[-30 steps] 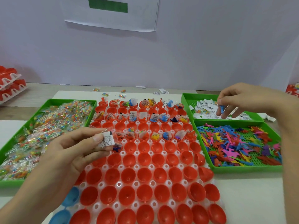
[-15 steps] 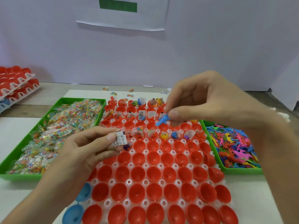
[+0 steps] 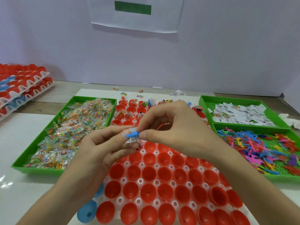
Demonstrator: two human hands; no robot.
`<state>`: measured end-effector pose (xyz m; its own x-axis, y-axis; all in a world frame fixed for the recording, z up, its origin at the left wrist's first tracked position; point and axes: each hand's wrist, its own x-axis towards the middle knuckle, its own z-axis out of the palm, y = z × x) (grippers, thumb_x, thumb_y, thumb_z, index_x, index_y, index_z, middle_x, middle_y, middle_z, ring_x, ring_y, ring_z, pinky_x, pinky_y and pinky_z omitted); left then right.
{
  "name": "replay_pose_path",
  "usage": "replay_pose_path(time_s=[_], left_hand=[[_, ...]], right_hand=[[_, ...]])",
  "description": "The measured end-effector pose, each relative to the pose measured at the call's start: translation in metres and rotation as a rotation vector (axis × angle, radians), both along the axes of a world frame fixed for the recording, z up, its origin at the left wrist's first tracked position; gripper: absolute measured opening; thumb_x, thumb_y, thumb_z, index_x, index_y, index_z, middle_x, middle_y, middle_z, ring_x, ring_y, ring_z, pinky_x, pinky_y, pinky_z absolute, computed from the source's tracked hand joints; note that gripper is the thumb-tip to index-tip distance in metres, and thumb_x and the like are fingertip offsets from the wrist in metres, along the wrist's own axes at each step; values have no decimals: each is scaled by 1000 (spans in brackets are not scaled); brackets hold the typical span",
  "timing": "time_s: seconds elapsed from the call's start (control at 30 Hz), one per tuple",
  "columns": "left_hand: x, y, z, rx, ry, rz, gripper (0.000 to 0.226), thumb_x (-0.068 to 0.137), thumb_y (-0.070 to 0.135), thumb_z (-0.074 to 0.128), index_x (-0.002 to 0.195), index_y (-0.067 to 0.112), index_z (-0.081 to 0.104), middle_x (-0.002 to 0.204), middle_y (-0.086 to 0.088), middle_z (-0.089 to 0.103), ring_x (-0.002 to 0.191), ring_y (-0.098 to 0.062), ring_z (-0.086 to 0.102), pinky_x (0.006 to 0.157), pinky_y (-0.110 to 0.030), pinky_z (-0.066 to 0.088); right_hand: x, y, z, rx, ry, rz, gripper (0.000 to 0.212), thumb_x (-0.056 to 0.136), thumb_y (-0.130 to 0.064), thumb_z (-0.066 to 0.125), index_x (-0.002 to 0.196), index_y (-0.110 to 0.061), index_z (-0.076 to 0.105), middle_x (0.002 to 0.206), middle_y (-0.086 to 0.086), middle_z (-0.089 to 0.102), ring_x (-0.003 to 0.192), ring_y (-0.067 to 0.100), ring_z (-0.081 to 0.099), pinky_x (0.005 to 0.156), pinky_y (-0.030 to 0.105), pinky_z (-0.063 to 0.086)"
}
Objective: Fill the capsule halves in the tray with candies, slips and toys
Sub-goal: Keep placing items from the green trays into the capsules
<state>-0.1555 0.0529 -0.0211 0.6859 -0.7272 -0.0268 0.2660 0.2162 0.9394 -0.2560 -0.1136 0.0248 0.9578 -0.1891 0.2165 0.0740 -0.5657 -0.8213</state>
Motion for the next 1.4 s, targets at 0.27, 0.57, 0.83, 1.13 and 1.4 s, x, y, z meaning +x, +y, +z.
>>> replay_pose_path(time_s=[0.27,0.57,0.83,1.13,1.4], left_hand=[[-1,-3,-1,-17,65,-8,28,72,29,66,86,12,83,86,-10,77,71,-16,75,65,-22,60],[-2,-2,0,45,-164,76,29,60,31,76,83,14,82,81,-14,76,72,-18,75,66,-22,59],[-4,-1,-4,19,-223,134,27,66,34,75,87,18,83,84,-14,77,76,-24,77,67,-22,60],[-1,2,0,-28,-354,217,23,66,31,77,88,25,83,84,-9,79,75,-24,77,68,-21,60],[0,3,-3,-4,-398,243,23,72,25,74,94,23,82,88,-7,79,83,-24,77,74,-24,60]], right_hand=[[0,2,-2,-8,2,-29,13,83,-11,77,82,-23,76,78,-6,74,72,6,69,66,21,56],[0,4,-3,-53,0,-63,7,85,-13,76,84,-20,78,78,-7,74,73,7,70,66,19,56],[2,6,-8,-32,-28,-98,2,87,-25,77,88,-24,76,88,-14,72,83,0,70,73,17,55],[5,13,-12,148,-141,-75,10,84,-5,77,92,-12,77,86,-2,77,80,12,75,75,31,62],[2,-7,-5,-112,-157,-148,12,78,-4,78,81,-15,77,73,-4,74,68,9,72,69,26,60]])
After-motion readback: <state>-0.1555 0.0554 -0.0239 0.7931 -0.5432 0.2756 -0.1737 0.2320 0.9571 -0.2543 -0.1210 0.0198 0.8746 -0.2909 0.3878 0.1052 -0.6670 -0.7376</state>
